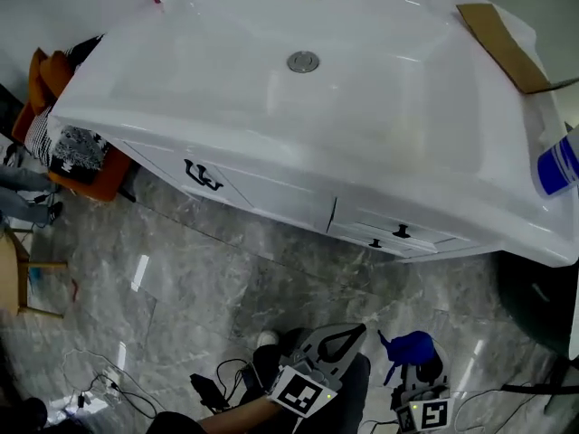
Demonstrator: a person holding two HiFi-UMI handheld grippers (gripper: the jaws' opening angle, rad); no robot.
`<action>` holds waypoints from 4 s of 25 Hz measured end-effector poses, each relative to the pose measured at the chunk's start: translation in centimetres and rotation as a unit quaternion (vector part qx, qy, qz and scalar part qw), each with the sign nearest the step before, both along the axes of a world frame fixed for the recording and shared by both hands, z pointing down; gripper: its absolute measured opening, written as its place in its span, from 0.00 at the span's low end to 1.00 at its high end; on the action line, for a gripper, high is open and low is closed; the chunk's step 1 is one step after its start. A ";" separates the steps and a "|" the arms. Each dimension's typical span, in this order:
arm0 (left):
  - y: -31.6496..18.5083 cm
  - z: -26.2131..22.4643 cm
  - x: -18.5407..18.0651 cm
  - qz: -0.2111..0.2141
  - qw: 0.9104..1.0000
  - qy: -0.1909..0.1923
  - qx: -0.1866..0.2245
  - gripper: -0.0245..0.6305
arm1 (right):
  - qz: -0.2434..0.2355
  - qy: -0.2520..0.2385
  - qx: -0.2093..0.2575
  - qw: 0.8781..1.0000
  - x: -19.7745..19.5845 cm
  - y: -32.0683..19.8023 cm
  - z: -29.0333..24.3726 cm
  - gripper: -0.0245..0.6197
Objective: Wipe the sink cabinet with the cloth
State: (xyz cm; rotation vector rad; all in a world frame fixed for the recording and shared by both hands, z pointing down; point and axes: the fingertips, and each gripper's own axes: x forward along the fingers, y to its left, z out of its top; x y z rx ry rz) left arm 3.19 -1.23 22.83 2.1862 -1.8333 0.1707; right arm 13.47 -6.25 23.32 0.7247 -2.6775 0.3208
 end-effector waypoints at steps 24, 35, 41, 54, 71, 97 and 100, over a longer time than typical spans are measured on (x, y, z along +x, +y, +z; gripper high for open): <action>9.0 -49.7 0.3 -0.035 0.993 -0.110 0.027 0.04 | -0.057 -0.087 -0.024 0.994 6.2 7.1 -44.3 0.22; 8.1 -48.0 9.6 -0.009 0.998 0.026 0.052 0.04 | 0.025 -0.053 -0.027 0.998 9.7 8.9 -43.1 0.22; 8.2 -45.5 15.4 0.131 0.987 0.090 0.030 0.04 | 0.096 -0.010 -0.026 0.995 11.3 11.6 -42.7 0.22; 17.4 -44.8 6.6 0.145 0.988 0.056 0.003 0.04 | 0.081 -0.013 -0.039 0.996 -0.8 20.6 -42.7 0.22; 21.2 -43.8 3.5 0.139 0.989 0.058 0.001 0.04 | 0.072 -0.017 -0.042 0.996 -3.7 24.6 -41.9 0.22; 21.1 -43.8 2.9 0.124 0.991 0.050 -0.006 0.04 | 0.071 -0.035 -0.037 0.996 -4.5 24.9 -41.6 0.22; 21.1 -43.7 2.9 0.123 0.991 0.053 -0.008 0.04 | 0.069 -0.037 -0.038 0.996 -4.5 25.0 -41.5 0.22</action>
